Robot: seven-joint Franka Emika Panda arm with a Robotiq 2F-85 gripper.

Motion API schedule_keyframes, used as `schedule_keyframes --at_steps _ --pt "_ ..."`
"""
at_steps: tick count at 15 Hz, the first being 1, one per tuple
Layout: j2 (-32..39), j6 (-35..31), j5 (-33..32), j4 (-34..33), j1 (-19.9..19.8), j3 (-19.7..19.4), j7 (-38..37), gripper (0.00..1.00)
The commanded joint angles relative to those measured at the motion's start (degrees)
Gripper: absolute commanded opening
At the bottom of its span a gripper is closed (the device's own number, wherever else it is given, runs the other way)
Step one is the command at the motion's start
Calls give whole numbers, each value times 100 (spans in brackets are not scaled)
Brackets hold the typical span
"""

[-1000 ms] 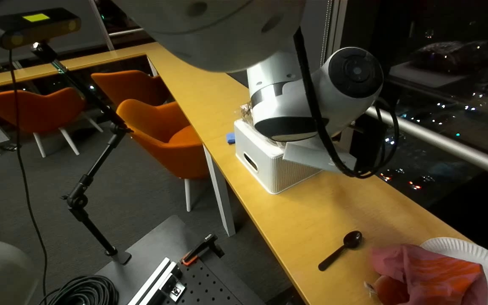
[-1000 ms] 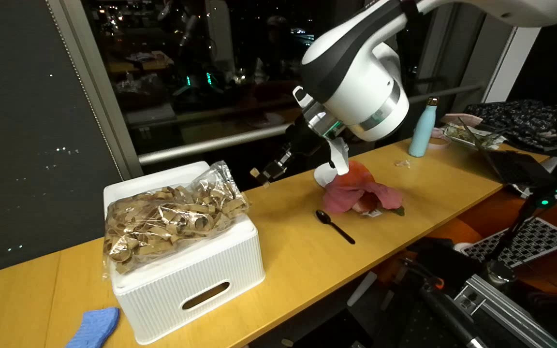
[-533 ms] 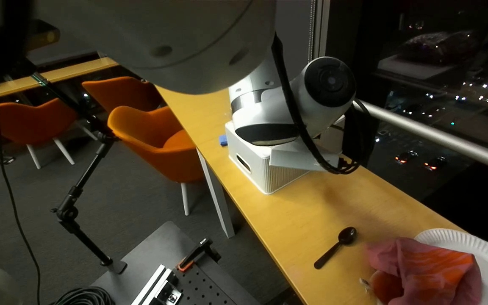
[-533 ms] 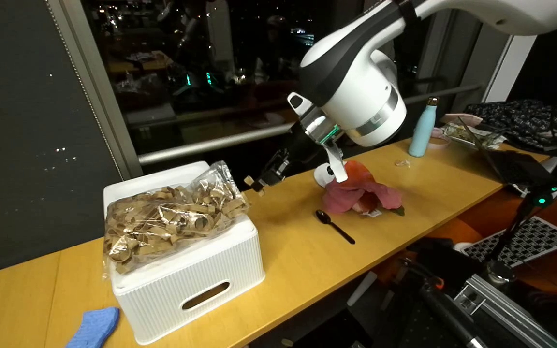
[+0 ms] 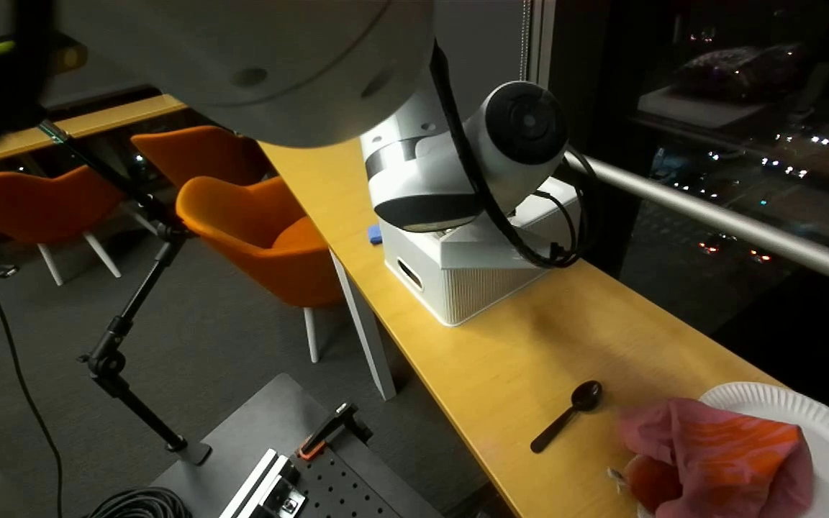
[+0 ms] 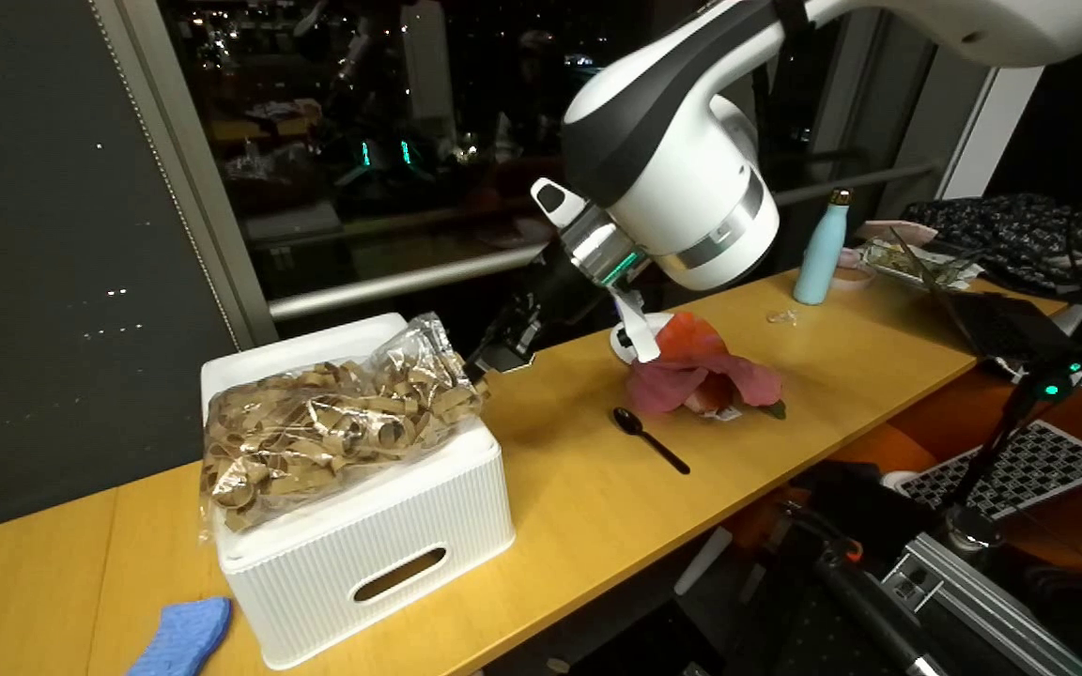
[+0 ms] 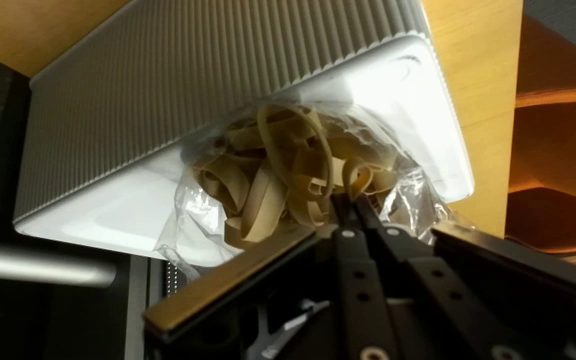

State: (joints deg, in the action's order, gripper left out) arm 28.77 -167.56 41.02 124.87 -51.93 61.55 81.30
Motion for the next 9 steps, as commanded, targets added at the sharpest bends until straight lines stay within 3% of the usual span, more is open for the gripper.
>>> schedule_keyframes --at_steps 1,5,9 --pt "428 -102 -155 -252 104 -45 276 1" --pt "548 -263 -301 -390 331 -141 513 1" --pt "792 -297 -685 -714 793 -508 434 1"
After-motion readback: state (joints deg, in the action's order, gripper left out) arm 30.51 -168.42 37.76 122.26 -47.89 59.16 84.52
